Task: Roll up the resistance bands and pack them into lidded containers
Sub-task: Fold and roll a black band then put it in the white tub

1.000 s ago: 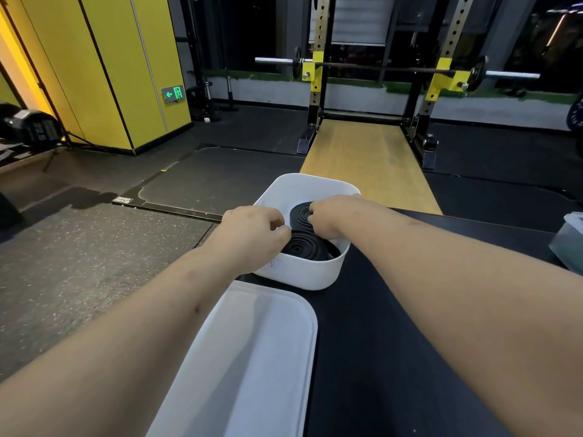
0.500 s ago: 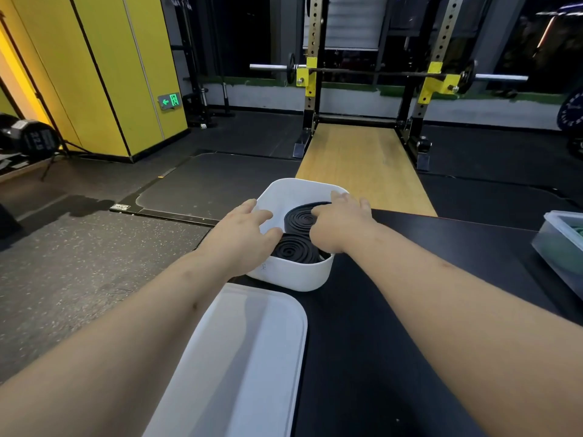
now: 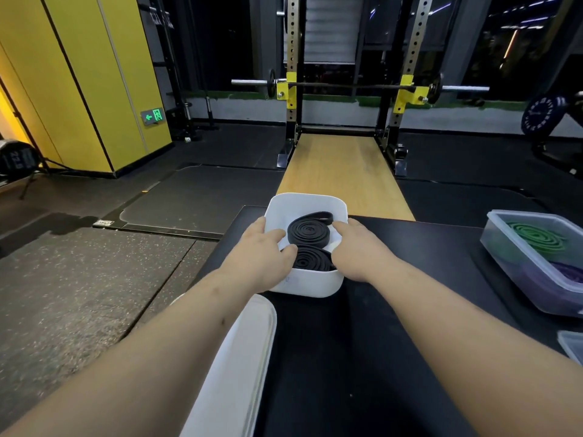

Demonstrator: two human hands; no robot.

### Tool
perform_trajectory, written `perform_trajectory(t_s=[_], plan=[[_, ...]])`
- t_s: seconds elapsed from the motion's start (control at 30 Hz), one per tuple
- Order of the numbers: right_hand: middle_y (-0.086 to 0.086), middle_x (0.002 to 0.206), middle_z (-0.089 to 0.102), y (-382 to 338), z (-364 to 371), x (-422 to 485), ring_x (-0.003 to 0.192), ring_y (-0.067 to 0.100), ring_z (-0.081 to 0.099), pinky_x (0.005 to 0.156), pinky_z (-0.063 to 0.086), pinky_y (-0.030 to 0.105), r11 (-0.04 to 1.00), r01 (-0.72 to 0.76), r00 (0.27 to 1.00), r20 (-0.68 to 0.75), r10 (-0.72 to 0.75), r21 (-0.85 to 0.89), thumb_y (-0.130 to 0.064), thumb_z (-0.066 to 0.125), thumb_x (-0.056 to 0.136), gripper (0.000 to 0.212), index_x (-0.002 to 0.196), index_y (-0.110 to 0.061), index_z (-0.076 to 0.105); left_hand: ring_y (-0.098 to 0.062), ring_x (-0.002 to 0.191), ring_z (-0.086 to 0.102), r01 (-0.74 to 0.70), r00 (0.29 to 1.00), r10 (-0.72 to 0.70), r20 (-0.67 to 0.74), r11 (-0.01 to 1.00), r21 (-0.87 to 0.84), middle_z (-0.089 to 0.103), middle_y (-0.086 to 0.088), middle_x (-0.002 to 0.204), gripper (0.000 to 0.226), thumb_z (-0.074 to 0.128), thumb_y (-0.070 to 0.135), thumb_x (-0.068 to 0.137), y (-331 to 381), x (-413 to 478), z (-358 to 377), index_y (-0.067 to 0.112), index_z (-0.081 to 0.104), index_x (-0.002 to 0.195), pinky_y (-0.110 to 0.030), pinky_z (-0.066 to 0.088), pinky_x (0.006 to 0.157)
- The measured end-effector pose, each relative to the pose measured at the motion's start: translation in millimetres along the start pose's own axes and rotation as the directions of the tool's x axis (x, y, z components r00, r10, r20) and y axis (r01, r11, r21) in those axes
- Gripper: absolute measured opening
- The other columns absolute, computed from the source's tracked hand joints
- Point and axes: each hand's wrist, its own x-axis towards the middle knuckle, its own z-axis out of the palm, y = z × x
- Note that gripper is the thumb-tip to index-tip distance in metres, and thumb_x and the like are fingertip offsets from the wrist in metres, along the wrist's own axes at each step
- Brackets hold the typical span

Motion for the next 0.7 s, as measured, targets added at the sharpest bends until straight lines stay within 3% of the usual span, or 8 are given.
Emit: perform_trajectory(t_s=[0.1,0.2,0.3,0.4,0.5,0.7], plan=[[0.003,0.145,0.043,19,-8,-17,0.116,0.026,0.049,0.098,0.049,0.039,0.999,0.021,1.0,0.011,-0.021,-0.044,-0.002,0.039,0.093,0.047,0.138,-0.012,0.051,-0.019,0.144,0.027,-0.026,1.0,0.026,0.017,1.0,0.014,0.024,-0.002,0.16,0.044,0.039,0.043,0.103,17,-13,7,0.021,0.055,0.137,-0.029,0.027,0.095],[0.003,0.147,0.041,34,-15,-35,0.123,0.028,0.05,0.1,0.05,0.04,0.998,0.019,1.0,-0.002,-0.019,-0.066,-0.002,0.039,0.094,0.053,0.146,-0.012,0.045,-0.019,0.151,0.015,-0.057,0.998,0.055,0.04,0.997,0.049,0.019,-0.003,0.163,0.048,0.037,0.046,0.103,31,-32,12,0.024,0.051,0.144,-0.036,0.026,0.114],[0.003,0.154,0.037,49,-18,-55,0.13,0.03,0.047,0.101,0.047,0.036,0.997,0.027,1.0,-0.004,-0.027,-0.067,-0.002,0.041,0.093,0.062,0.153,-0.015,0.039,-0.023,0.151,0.014,-0.074,0.997,0.069,0.04,0.989,0.129,0.021,-0.008,0.164,0.05,0.036,0.049,0.103,44,-52,18,0.026,0.049,0.145,-0.039,0.019,0.119],[-0.002,0.165,0.025,61,-23,-80,0.142,0.025,0.04,0.099,0.044,0.032,0.996,0.031,0.999,0.035,-0.028,-0.088,0.001,0.039,0.092,0.07,0.159,-0.017,0.033,-0.025,0.15,0.018,-0.096,0.995,0.093,0.022,0.971,0.217,0.026,-0.01,0.162,0.054,0.034,0.055,0.1,52,-69,24,0.03,0.047,0.146,-0.043,0.016,0.12],[-0.009,0.164,0.025,72,-27,-111,0.129,0.023,0.049,0.09,0.048,0.031,0.998,0.023,1.0,0.009,-0.022,-0.059,0.002,0.039,0.09,0.074,0.159,-0.024,0.032,-0.025,0.14,0.03,-0.108,0.993,0.117,-0.023,0.963,0.247,0.042,-0.005,0.146,0.053,0.032,0.056,0.099,59,-87,24,0.029,0.053,0.139,-0.043,0.021,0.115],[-0.018,0.168,0.011,90,-29,-186,0.138,0.024,0.046,0.103,0.048,0.037,1.0,-0.006,1.0,0.003,0.006,0.025,0.0,0.042,0.088,0.078,0.159,-0.029,0.03,-0.023,0.128,0.039,-0.146,0.984,0.169,-0.059,0.949,0.28,0.049,-0.001,0.131,0.047,0.036,0.051,0.101,74,-129,26,0.024,0.057,0.133,-0.04,0.027,0.11]])
